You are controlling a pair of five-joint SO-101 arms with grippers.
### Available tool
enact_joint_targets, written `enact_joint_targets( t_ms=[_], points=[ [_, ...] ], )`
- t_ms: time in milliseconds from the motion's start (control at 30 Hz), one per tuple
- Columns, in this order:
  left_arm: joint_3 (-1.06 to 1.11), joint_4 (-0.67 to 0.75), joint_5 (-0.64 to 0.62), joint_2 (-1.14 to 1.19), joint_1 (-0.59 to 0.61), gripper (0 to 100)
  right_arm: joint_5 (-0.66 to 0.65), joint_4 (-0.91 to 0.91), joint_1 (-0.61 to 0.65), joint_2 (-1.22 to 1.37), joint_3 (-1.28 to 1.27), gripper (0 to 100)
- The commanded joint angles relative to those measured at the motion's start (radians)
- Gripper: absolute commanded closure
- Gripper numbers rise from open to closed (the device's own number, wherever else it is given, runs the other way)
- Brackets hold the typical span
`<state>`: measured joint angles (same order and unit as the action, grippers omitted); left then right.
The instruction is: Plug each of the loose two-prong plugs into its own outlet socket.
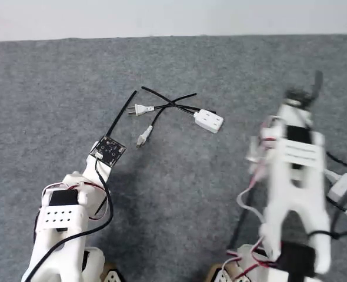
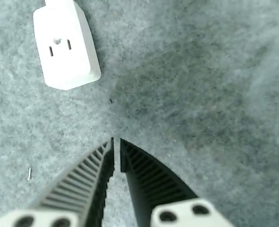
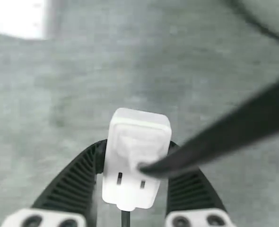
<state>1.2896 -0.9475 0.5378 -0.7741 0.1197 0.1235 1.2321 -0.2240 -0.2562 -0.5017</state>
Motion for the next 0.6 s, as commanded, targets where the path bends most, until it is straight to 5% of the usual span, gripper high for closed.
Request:
enact_joint_targets(
  t_ms=[0,367,567],
  points=[
    [-0.044,0.025,-0.015,-0.018,0.003,99,-0.132,0.008,-0.211,-0.021,0.054,99.1],
    [-0.038,0.025,-0.015,-0.018,-0.014,98,-0.47,-0.14,-0.576,0.196,0.058,98.7],
    [-0.024,0.025,-0.015,-0.018,-0.061,98,-0.565,-0.044,-0.604,0.237,0.104,81.7]
  ],
)
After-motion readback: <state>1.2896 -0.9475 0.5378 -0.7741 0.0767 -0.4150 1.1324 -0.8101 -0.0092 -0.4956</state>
